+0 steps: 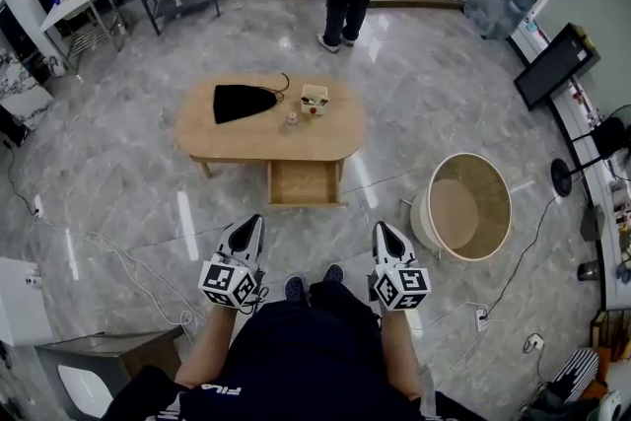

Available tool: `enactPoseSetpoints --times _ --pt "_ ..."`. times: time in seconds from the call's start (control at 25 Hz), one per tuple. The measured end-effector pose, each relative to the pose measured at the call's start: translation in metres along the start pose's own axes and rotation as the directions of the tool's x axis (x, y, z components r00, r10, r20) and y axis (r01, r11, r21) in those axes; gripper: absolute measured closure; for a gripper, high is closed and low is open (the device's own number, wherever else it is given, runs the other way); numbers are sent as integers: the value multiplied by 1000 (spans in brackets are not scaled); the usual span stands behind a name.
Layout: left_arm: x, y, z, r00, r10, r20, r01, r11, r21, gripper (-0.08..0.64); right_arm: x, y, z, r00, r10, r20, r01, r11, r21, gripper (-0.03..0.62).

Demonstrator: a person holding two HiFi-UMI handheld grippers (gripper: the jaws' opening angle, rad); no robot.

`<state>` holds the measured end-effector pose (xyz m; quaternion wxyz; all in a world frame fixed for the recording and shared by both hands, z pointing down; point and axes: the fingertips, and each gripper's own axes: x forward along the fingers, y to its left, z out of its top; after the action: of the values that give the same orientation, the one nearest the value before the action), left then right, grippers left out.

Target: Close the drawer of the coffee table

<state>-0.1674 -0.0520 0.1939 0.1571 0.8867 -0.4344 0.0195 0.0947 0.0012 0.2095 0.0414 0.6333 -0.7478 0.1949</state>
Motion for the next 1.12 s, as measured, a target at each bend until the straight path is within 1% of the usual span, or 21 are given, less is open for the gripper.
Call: enactPoseSetpoints --times 0.2,0.4,0.64,0.76,0.88,1.0,1.12 --pt "18 0 -1 1000 24 -1 -24 1000 -1 535 17 -15 2 1000 14 -16 -14 1000 -7 566" --pt "42 2 6 997 81 10 -81 997 1 535 44 -35 17 998 50 -22 -51 999 -16 566" --pt "78 3 20 989 140 44 -140 990 3 535 82 -61 34 995 99 -30 -99 995 -26 566" --pt "90 1 25 986 156 53 -156 988 5 535 96 -67 44 992 125 -31 -126 991 -35 566" --pt "95 5 26 984 172 54 -172 985 1 535 109 -71 43 989 140 -47 -142 989 -29 566" --pt "96 17 22 981 187 44 -186 982 -13 535 121 -68 40 988 143 -66 -145 989 -28 566" --pt "101 28 18 983 183 23 -183 983 -9 535 129 -65 41 989 132 -66 -134 991 -29 566"
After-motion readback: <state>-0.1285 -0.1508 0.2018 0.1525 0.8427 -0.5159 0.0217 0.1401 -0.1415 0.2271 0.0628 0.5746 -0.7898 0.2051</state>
